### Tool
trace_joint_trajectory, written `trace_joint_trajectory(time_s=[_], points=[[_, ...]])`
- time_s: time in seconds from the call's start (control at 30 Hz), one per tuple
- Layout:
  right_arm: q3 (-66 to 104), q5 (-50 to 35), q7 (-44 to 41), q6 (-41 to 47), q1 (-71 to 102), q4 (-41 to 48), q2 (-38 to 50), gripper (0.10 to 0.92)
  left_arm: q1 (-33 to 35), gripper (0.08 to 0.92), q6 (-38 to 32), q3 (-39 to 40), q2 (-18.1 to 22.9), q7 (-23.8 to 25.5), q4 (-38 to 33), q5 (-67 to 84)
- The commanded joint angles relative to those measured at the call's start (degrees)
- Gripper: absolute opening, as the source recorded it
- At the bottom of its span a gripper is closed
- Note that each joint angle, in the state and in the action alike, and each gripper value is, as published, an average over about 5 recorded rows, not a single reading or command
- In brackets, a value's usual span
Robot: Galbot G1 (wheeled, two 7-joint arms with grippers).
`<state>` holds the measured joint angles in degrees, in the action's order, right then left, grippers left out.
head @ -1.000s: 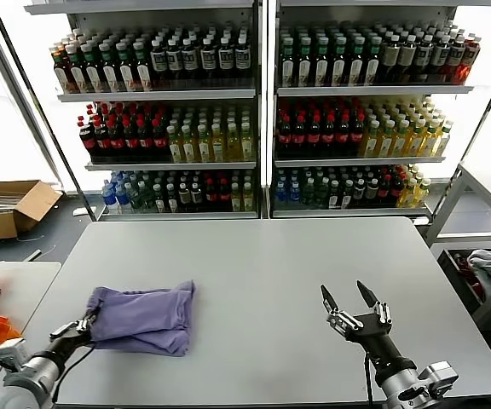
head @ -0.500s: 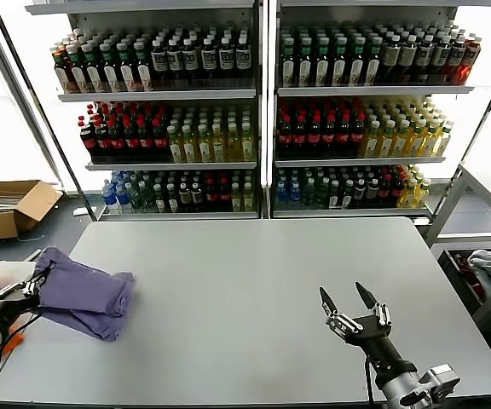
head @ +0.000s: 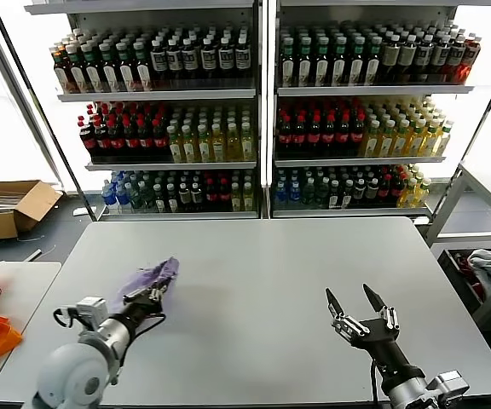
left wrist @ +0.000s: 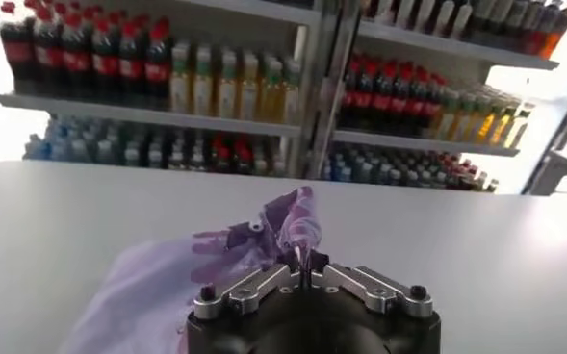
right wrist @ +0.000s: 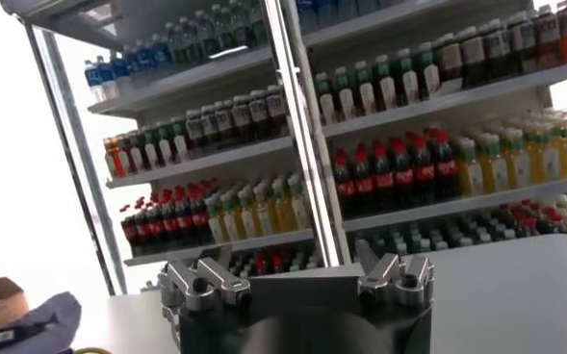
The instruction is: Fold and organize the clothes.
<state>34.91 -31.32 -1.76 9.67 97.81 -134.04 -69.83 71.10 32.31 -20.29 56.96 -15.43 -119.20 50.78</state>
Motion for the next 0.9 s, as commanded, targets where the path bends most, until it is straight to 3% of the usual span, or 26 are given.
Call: trace_joint_trajectory(time_s=[0.03, 0.2, 0.53, 0.63, 0.9], points=[[0.85, 1.16, 0.8, 1.04, 1.76, -0.62, -0.71, 0.823, -14.94, 0.114, 0.72, 27.33, 16.92, -14.66, 11.57, 8.58], [-0.02, 2.15, 2.35, 2.43, 0.66, 0.58, -0.8, 0.823, -15.83, 0.151, 0.61, 25.32, 22.79, -15.87, 18.77, 4.13], [-5.9, 1.74, 9.86, 8.29, -7.21, 5.06, 0.62, 0.823, -14.47, 0.433, -2.28, 24.62, 29.18, -16.24, 12.89, 8.96], [-7.05, -0.24, 10.51, 9.33, -9.33, 6.17, 1.58, 0.823, -13.75, 0.519, -2.56, 21.74, 25.92, -15.47, 9.87, 9.82], [-14.63, -5.19, 10.5, 11.45, -16.89, 11.32, 3.2, 0.823, -11.46, 0.752, -3.15, 8.34, 11.45, -8.98, -0.03, 8.55]])
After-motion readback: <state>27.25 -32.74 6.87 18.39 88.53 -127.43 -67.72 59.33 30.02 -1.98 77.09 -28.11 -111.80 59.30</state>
